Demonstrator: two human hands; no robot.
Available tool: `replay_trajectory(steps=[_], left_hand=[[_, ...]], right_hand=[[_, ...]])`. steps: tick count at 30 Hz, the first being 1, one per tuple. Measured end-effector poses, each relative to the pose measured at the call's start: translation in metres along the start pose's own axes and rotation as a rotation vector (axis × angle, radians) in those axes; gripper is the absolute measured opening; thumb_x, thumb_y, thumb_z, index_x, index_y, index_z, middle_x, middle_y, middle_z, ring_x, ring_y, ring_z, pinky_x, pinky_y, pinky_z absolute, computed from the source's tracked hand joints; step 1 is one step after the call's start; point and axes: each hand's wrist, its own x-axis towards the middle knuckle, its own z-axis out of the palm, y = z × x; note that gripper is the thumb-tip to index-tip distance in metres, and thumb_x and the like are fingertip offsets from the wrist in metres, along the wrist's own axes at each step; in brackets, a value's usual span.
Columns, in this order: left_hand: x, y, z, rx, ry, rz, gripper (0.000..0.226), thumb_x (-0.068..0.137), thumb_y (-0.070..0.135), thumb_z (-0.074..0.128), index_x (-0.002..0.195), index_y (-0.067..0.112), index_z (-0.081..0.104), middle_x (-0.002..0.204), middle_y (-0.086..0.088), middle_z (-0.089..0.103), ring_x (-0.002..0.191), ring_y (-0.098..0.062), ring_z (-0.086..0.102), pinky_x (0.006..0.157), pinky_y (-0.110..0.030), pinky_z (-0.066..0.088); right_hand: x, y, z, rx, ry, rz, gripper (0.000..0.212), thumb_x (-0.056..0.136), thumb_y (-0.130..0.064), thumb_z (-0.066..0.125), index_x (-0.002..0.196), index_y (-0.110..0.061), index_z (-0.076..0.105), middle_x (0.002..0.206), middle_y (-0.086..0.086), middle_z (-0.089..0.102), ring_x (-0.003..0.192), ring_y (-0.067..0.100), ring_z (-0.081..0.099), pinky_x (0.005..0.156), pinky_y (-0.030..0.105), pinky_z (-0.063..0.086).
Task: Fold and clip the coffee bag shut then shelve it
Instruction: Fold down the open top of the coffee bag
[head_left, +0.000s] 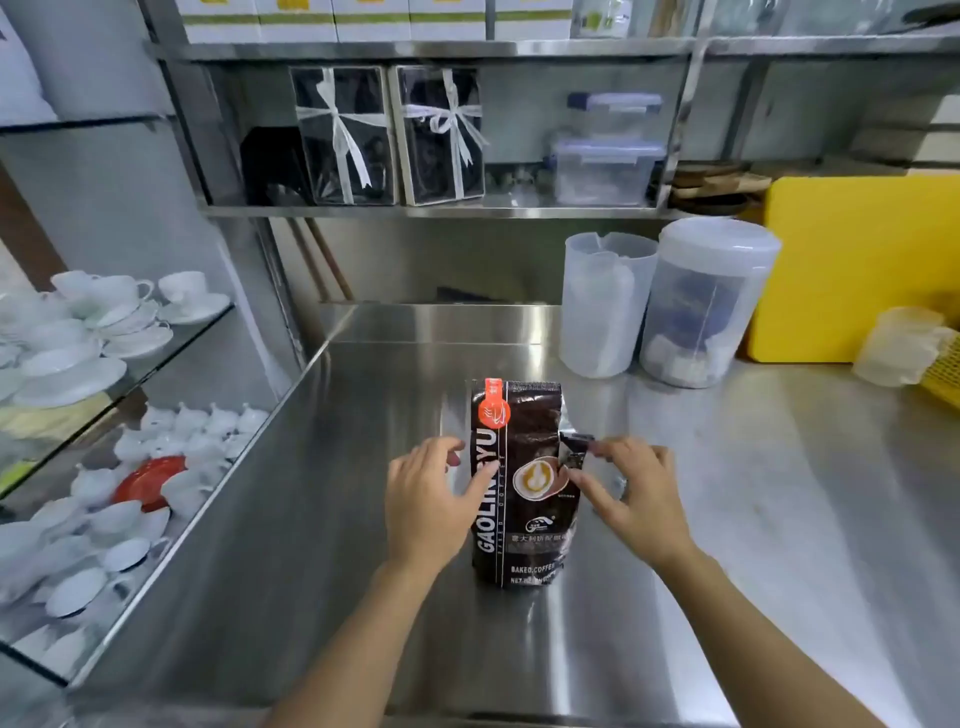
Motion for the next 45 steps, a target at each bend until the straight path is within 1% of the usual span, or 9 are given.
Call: replay_trajectory(steps=[6,13,17,20,26,29,34,39,45], left_hand=[[0.004,-0.015,0.005,-0.154,-0.03,-0.048,0.029,0.069,0.046,0.066,0.062,0.02,0.056,0.059,0.01,0.06,0.059,-0.007,0.055,0.075,-0.023,0.032],[0.012,-0.018,0.009,-0.288,-0.086,-0.129,0.02,0.071,0.021,0.075,0.058,0.013,0.063,0.056,0.013,0.052,0.057,-0.013,0.051,0.073,-0.038,0.042],[0.03,-0.012,0.008,-0.247,-0.027,-0.125,0.019,0.072,0.018,0.073,0.059,0.012,0.062,0.058,0.013,0.049,0.061,-0.014,0.048,0.072,-0.027,0.028],[0.043,-0.015,0.01,-0.249,0.018,-0.153,0.012,0.072,0.018,0.074,0.065,0.01,0.068,0.065,0.005,0.059,0.061,-0.019,0.054,0.069,-0.036,0.04],[0.038,-0.022,0.008,-0.476,-0.17,-0.389,0.009,0.073,0.012,0.073,0.074,0.011,0.065,0.068,0.003,0.059,0.063,-0.009,0.051,0.059,-0.016,0.042],[0.044,-0.021,0.003,-0.46,-0.197,-0.383,0.02,0.067,0.016,0.078,0.059,0.015,0.06,0.059,0.002,0.058,0.059,-0.014,0.051,0.067,-0.03,0.044],[0.037,-0.012,0.001,-0.313,0.085,-0.224,0.023,0.068,0.013,0.076,0.054,0.008,0.058,0.054,0.01,0.049,0.057,-0.02,0.047,0.074,-0.047,0.043],[0.028,-0.021,-0.001,-0.324,-0.017,-0.237,0.022,0.063,0.015,0.079,0.053,0.005,0.063,0.051,0.01,0.051,0.057,-0.009,0.044,0.076,-0.056,0.042],[0.031,-0.015,-0.012,-0.242,-0.048,-0.26,0.018,0.064,0.024,0.078,0.057,0.015,0.064,0.061,0.019,0.05,0.084,0.022,0.036,0.09,-0.036,0.027]], right_hand=[[0.008,-0.013,0.012,0.15,0.011,0.19,0.03,0.07,-0.039,0.065,0.059,-0.012,0.057,0.06,0.004,0.058,0.061,0.017,0.049,0.072,0.036,0.031],[0.009,-0.023,0.016,0.213,0.044,0.26,0.022,0.074,-0.014,0.071,0.061,-0.002,0.059,0.056,-0.004,0.048,0.062,0.026,0.046,0.066,0.033,0.033],[0.012,-0.031,0.017,0.157,0.074,0.171,0.025,0.077,-0.015,0.068,0.062,0.0,0.057,0.059,0.003,0.049,0.061,0.028,0.047,0.059,0.037,0.036],[0.016,-0.041,0.024,0.098,0.109,0.083,0.028,0.077,-0.024,0.062,0.06,-0.003,0.055,0.055,0.006,0.047,0.059,0.017,0.041,0.057,0.031,0.035],[0.011,-0.045,0.036,0.12,0.067,0.123,0.026,0.078,-0.022,0.064,0.062,-0.002,0.058,0.057,0.01,0.054,0.058,0.028,0.05,0.058,0.038,0.04],[0.015,-0.044,0.032,0.188,0.105,0.201,0.018,0.078,-0.013,0.068,0.067,0.0,0.063,0.063,0.006,0.056,0.065,0.027,0.052,0.064,0.041,0.043],[0.025,-0.051,0.034,0.216,0.198,0.176,0.019,0.078,-0.014,0.064,0.065,-0.001,0.059,0.062,0.013,0.058,0.063,0.026,0.05,0.061,0.033,0.037],[0.013,-0.041,0.035,0.208,0.152,0.169,0.02,0.076,-0.014,0.066,0.063,0.0,0.059,0.061,0.014,0.059,0.062,0.031,0.051,0.062,0.034,0.037],[0.018,-0.038,0.031,0.202,0.09,0.188,0.018,0.073,-0.014,0.072,0.063,-0.002,0.064,0.056,-0.004,0.054,0.063,0.019,0.045,0.069,0.04,0.037]])
